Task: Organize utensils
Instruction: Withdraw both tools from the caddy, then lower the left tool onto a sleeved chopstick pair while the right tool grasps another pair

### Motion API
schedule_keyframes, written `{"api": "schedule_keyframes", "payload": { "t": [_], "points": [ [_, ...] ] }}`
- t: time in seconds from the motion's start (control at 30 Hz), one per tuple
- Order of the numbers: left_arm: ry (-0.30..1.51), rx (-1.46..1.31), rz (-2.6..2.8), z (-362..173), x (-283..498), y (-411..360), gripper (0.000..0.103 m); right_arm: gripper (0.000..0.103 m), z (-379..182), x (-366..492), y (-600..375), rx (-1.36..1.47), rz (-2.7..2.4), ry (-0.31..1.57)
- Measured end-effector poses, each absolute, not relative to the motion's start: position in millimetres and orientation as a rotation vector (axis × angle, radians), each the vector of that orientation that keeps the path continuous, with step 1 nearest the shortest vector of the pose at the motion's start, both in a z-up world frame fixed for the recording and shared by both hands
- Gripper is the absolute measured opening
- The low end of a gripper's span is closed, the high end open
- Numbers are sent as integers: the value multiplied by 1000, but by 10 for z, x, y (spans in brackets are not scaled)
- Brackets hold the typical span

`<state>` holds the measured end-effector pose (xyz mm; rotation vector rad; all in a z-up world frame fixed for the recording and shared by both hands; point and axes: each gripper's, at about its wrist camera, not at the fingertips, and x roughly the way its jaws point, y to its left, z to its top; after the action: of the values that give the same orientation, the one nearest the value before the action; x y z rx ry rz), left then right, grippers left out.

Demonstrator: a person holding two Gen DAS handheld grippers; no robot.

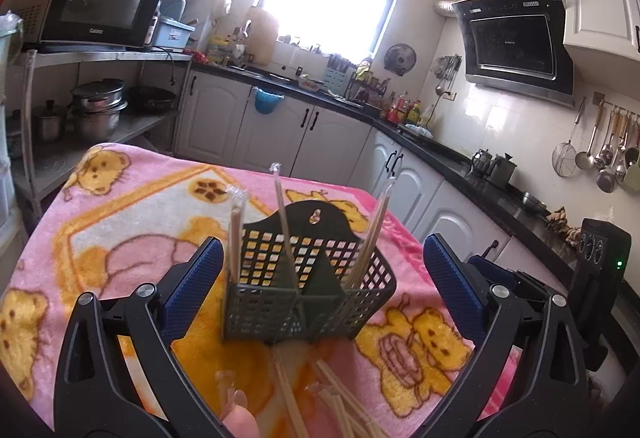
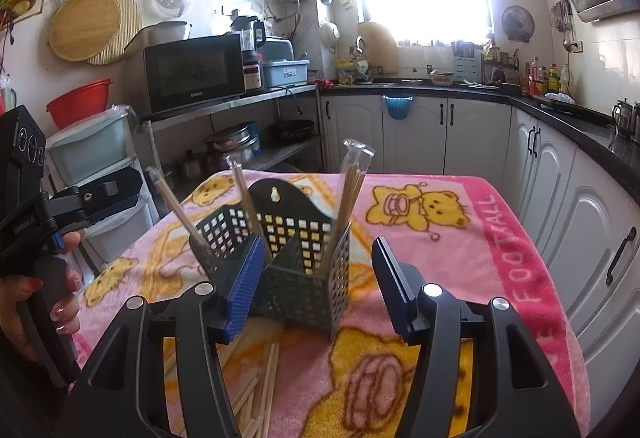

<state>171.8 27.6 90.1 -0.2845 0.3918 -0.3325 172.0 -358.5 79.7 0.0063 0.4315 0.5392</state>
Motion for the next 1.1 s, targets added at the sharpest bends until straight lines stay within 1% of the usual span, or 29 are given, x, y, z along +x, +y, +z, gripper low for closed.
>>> {"api": "schedule_keyframes", "payload": {
  "t": [0.53,1.1],
  "points": [
    [454,-236,-250,631,1559,368,92,54,512,1474,-3452,-40,585,517],
    [556,-199,-184,248,1575,447,92,54,233,1353,-3300,-89,611,598]
  ]
}}
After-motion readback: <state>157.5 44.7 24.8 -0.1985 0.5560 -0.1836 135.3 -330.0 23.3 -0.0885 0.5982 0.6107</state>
